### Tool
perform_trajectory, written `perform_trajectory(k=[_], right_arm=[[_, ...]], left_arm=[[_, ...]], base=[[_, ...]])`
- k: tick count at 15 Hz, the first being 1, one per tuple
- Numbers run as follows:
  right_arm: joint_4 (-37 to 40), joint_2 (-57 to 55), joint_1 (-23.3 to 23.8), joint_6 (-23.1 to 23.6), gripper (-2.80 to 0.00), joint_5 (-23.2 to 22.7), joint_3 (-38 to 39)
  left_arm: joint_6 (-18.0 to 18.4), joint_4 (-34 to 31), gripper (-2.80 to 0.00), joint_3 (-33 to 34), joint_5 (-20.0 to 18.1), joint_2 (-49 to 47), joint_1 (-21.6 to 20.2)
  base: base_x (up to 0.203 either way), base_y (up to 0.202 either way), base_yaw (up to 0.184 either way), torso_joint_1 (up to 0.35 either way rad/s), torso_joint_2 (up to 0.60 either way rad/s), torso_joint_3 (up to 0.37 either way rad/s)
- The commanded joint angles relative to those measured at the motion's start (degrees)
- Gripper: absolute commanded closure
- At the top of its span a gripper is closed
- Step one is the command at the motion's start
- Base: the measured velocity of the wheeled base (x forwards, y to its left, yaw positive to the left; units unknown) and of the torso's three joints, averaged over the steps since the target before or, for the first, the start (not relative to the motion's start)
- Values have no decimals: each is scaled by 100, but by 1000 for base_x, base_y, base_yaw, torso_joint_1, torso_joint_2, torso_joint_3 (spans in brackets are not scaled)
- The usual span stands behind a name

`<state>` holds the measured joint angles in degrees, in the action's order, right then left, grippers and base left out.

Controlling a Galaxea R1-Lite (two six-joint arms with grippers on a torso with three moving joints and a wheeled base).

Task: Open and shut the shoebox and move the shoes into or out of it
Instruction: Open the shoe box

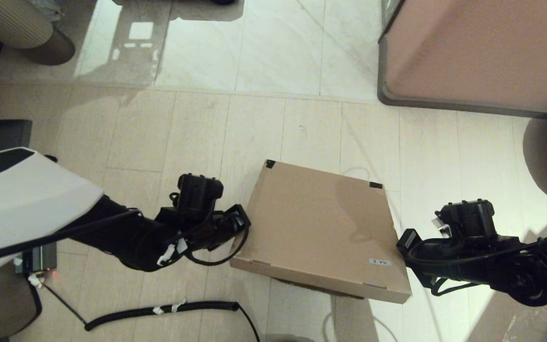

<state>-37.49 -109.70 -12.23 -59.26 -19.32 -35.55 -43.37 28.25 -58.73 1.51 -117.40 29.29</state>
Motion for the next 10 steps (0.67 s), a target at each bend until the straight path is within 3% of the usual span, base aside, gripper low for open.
perform_trajectory(k=[1,10], right_arm=[[-34,10,1,-33,0,-10,6],[-48,-34,27,-42,0,-10,13]], left_arm=[[-22,14,0,2,16,110,-53],[12,-195,0,-44,138,434,-476]], base=[[0,0,0,0,0,0],[0,0,0,0,0,0]])
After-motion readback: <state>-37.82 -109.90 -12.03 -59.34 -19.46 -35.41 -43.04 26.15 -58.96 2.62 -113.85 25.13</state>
